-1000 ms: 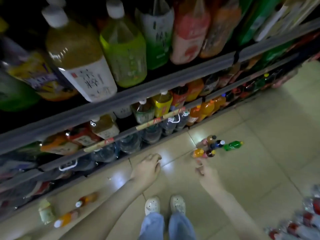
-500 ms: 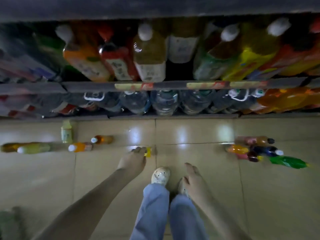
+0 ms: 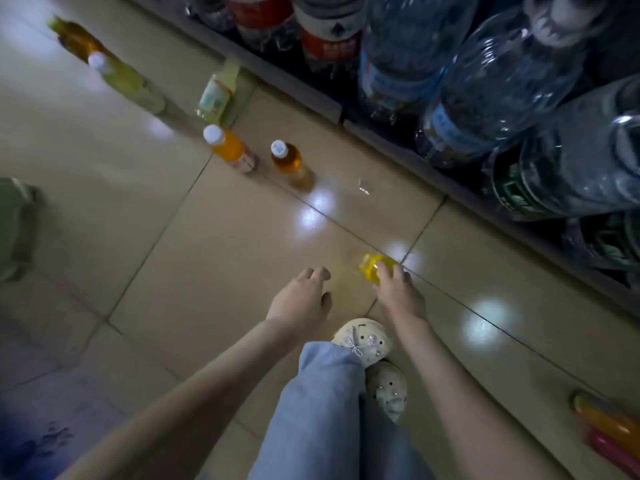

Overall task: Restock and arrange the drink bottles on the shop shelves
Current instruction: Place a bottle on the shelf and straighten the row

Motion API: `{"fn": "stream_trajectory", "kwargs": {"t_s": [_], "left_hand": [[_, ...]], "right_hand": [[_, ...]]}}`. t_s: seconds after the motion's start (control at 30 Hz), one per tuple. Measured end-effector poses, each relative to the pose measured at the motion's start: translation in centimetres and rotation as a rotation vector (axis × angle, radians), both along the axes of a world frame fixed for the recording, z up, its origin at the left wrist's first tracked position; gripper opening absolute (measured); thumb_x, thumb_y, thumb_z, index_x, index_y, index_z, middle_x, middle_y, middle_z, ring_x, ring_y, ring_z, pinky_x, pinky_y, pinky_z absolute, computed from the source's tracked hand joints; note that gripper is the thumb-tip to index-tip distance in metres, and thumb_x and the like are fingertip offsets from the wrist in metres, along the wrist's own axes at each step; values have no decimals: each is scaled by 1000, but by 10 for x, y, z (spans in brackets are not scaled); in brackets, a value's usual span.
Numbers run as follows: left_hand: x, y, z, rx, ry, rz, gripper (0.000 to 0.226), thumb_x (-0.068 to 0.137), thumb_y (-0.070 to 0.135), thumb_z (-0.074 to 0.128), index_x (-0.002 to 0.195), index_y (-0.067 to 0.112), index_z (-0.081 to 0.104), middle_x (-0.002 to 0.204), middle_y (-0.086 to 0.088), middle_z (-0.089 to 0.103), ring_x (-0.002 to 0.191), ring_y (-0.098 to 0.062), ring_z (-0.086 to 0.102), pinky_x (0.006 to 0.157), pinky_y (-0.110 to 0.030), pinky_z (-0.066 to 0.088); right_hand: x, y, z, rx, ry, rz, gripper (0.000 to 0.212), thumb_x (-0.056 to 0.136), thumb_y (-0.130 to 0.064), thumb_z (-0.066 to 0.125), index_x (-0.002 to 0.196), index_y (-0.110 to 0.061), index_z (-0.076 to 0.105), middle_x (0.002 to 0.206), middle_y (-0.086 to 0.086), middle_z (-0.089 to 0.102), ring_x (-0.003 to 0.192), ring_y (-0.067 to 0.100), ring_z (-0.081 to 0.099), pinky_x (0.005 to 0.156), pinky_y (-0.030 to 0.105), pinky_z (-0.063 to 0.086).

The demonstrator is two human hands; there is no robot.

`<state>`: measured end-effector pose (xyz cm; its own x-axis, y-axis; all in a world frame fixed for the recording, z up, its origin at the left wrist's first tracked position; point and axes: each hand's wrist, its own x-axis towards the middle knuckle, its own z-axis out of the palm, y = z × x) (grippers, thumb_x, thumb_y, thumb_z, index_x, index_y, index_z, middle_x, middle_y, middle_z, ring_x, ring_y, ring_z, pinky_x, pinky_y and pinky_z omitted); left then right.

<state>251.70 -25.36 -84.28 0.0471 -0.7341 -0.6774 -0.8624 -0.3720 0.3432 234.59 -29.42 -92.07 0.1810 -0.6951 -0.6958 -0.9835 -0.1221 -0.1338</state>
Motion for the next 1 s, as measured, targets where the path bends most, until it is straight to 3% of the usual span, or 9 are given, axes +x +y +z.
{"fn": "stream_trajectory", "kwargs": {"t_s": [0.13, 0.23, 0.33, 0.5, 0.67, 0.73, 0.8, 0.9, 1.0], "left_hand": [[13, 22, -4, 17, 25, 47, 33, 97, 24, 44, 129, 17, 47, 126, -3, 52, 108, -22, 56, 88, -36, 47], [17, 28, 26, 18, 53, 62, 33, 97, 22, 44, 130, 19, 47, 126, -4, 51, 109, -22, 55, 87, -34, 47], [17, 18, 76, 8, 102, 16, 43, 96, 18, 46, 139, 20, 38, 132, -4, 45, 110, -26, 54, 85, -33, 44], [-11, -10, 217, -139, 322, -97, 84, 79, 31, 72, 147, 19, 24, 141, -7, 41, 122, -26, 47, 99, -33, 39], [-27, -27, 407, -247, 507, 148, 61, 67, 36, 77, 112, 27, 37, 100, 1, 61, 91, -20, 60, 74, -35, 50], [-24, -31, 468, -297, 494, 187, 62, 64, 42, 74, 113, 27, 40, 100, 0, 63, 92, -21, 61, 75, -36, 51], [-18, -32, 522, -366, 543, 215, 68, 65, 44, 75, 122, 25, 44, 106, 2, 65, 97, -17, 62, 78, -34, 52], [-3, -27, 587, -436, 693, 306, 45, 72, 37, 79, 107, 40, 52, 96, 17, 66, 88, 0, 63, 74, -21, 53], [16, -29, 625, -441, 787, 396, 41, 64, 46, 80, 100, 36, 61, 94, 7, 72, 88, -9, 68, 82, -32, 56]], "right_hand": [[-2, -5, -16, -68, 10, 71, 40, 97, -10, 44, 137, -18, 39, 122, 17, 49, 108, 33, 53, 74, 38, 48], [-2, -9, 27, -74, -102, 21, 35, 95, -20, 51, 129, -15, 47, 116, 16, 56, 105, 34, 55, 72, 36, 45], [-6, -11, 121, -123, -292, -32, 27, 92, -29, 57, 114, -14, 53, 108, 7, 61, 99, 31, 56, 65, 32, 35], [-11, -18, 335, -114, -558, -185, 21, 84, -36, 67, 87, -26, 48, 68, -15, 55, 62, 9, 48, 59, 33, 39], [-4, -29, 536, -279, -801, -295, 27, 80, -22, 74, 78, -21, 47, 69, -11, 58, 61, 0, 51, 54, 18, 37], [3, -34, 602, -340, -858, -276, 24, 80, -22, 74, 82, -21, 51, 71, -16, 59, 61, 0, 51, 55, 15, 38], [9, -36, 656, -375, -913, -245, 19, 83, -29, 72, 92, -27, 55, 73, -7, 60, 65, 7, 53, 61, 24, 42], [13, -31, 709, -411, -899, -196, 18, 88, -36, 64, 102, -33, 54, 72, -1, 51, 63, 3, 48, 59, 22, 37], [17, -23, 731, -321, -915, -193, 24, 84, -48, 60, 104, -35, 55, 88, -6, 63, 78, 2, 59, 68, 19, 45]]}}
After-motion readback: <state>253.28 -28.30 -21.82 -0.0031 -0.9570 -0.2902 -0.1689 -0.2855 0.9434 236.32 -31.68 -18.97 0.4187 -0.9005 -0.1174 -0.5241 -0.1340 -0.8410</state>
